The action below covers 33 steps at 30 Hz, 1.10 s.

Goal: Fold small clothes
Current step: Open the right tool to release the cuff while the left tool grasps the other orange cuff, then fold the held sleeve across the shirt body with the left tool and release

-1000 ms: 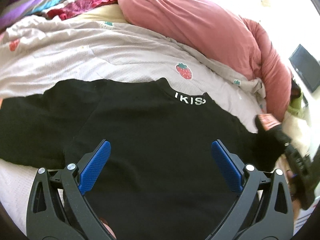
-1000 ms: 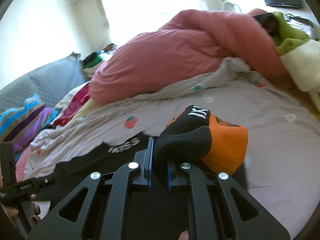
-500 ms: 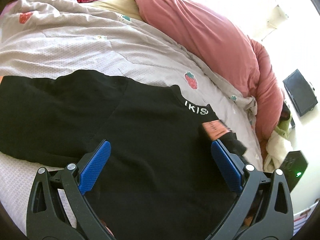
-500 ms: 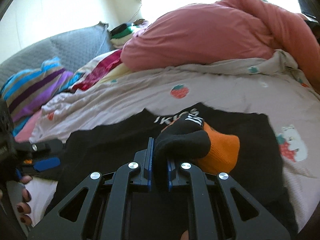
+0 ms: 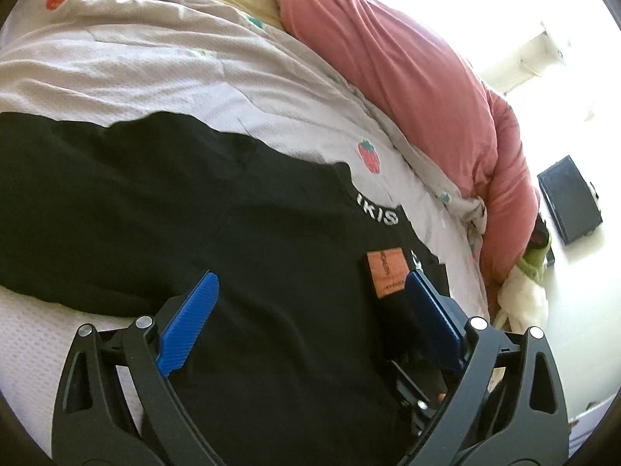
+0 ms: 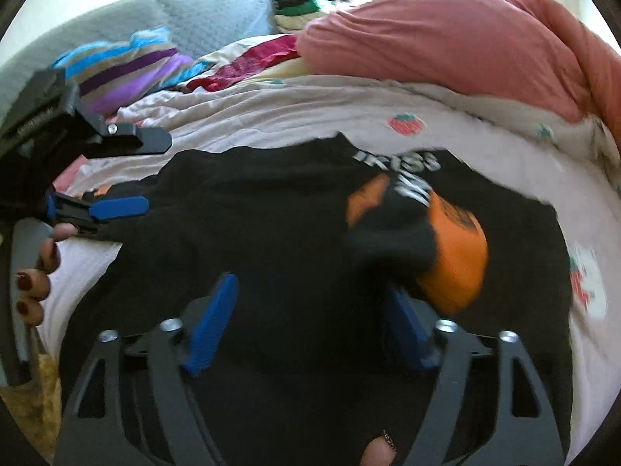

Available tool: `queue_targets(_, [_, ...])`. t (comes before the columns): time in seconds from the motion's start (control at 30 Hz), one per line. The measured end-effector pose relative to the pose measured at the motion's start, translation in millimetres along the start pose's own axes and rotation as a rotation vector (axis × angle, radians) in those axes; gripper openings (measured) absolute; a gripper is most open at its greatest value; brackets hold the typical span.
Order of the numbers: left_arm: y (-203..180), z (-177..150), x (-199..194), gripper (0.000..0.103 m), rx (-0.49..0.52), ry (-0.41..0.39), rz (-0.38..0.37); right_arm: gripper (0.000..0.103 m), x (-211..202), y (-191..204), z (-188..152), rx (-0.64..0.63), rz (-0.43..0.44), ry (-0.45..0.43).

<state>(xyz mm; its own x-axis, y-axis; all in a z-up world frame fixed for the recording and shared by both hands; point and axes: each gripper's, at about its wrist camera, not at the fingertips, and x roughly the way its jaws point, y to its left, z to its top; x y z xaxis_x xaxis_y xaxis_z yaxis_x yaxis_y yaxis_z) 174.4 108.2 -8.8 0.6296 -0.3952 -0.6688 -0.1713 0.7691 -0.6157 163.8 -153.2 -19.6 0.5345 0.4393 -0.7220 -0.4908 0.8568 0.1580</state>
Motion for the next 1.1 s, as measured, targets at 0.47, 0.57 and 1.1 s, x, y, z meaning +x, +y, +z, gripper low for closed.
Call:
queue_targets(0.47, [-136,-60,64,0.072,0.681,0.105,0.144,0.086,-90,-102,-38,0.296,-0.176,-0.047])
queue_targets(0.57, [-157,-78,81,0.066,0.837,0.122,0.196,0.086,-96,-115,-41,0.318,-0.208,-0.058])
queue_targets(1.1, [-144,-51,96,0.016,0.725,0.079,0.124,0.086,-115,-150,-52,0.466,-0.179,-0.096])
